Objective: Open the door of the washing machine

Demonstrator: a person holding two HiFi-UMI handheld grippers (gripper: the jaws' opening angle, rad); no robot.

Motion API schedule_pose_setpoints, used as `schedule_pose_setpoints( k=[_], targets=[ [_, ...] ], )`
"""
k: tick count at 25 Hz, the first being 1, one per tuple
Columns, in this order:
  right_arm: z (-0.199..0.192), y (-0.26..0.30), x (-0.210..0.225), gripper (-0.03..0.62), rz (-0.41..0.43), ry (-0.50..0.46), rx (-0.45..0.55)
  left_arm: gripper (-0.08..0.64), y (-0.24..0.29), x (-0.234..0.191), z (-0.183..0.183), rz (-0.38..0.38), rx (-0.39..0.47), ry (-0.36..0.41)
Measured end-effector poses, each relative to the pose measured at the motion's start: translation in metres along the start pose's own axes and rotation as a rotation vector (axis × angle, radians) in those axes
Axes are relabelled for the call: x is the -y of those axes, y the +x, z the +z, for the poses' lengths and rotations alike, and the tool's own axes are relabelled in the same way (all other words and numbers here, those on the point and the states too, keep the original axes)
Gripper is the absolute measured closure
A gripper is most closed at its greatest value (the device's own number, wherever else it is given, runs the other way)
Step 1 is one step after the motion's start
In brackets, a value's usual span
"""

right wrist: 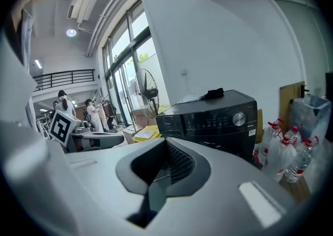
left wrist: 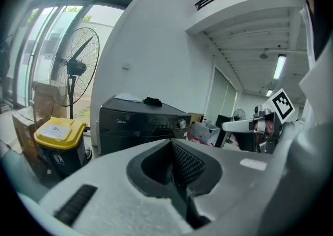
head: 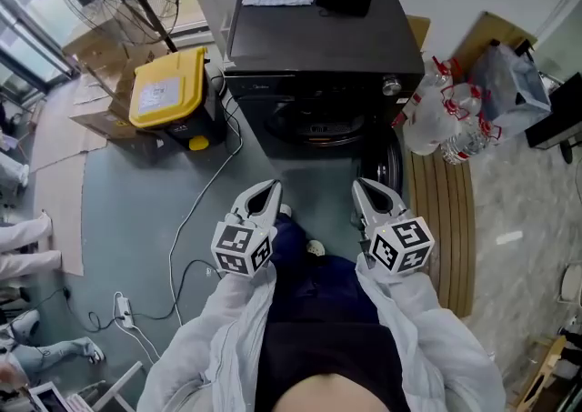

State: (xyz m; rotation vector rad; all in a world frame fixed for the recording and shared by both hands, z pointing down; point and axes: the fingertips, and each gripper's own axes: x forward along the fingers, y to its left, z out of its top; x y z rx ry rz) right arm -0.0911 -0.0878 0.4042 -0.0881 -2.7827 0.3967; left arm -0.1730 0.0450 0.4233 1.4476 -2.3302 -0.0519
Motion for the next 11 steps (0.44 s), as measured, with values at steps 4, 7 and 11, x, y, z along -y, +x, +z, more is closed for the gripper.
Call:
schedule_pose_setpoints(
  k=[4, 7, 11],
  targets=[
    [0.000, 0.000, -0.003, 0.583, 0.003, 0.001, 0.003, 0.561, 0.000, 0.003, 0.000, -0.016, 0.000, 0.002],
    [-0.001, 0.001, -0.007, 0.584, 0.008, 0.006, 0.004, 0.561, -0.002, 0.001, 0.001, -0.021, 0.001, -0.005],
    [-0.005, 0.002, -0.011, 0.583, 0.008, 0.017, 0.005, 0.561, -0.006, -0.004, 0.000, -0.018, 0.008, -0.017]
  ],
)
